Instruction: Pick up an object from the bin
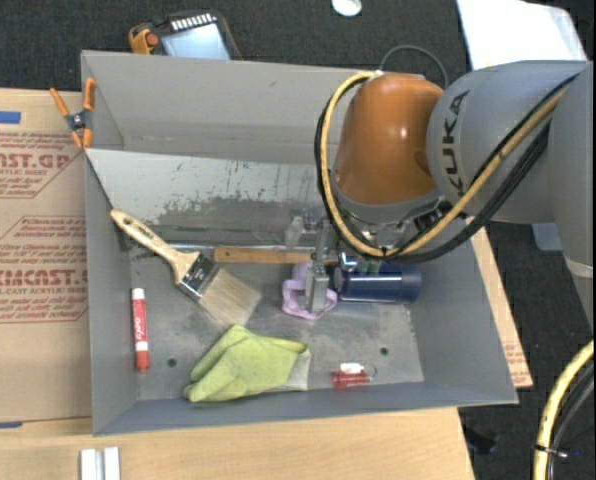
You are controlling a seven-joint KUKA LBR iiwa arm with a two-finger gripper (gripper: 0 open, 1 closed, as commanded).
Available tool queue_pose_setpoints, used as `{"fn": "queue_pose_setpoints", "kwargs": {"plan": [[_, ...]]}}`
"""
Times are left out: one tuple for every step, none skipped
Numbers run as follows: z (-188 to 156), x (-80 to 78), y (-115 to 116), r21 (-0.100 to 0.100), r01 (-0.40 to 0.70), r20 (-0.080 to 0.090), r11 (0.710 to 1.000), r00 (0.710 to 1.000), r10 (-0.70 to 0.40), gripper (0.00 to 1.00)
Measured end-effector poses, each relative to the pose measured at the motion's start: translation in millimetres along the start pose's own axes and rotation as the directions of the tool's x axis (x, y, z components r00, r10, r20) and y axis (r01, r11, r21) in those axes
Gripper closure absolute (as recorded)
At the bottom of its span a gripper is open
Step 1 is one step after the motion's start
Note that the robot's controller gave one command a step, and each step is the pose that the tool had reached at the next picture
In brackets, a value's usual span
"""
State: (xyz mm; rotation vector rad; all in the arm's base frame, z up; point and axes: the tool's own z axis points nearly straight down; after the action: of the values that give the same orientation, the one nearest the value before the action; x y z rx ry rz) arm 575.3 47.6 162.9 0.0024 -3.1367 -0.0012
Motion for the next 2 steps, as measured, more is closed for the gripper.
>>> {"fn": "queue_pose_setpoints", "kwargs": {"plan": [[-5,-1.2,0,0.000,-0.001,0.007,1.000,1.000,0.001,0.00],[63,-14.2,-54,0.001,0.136,0.010,0.991,0.991,-0.136,0.00]]}}
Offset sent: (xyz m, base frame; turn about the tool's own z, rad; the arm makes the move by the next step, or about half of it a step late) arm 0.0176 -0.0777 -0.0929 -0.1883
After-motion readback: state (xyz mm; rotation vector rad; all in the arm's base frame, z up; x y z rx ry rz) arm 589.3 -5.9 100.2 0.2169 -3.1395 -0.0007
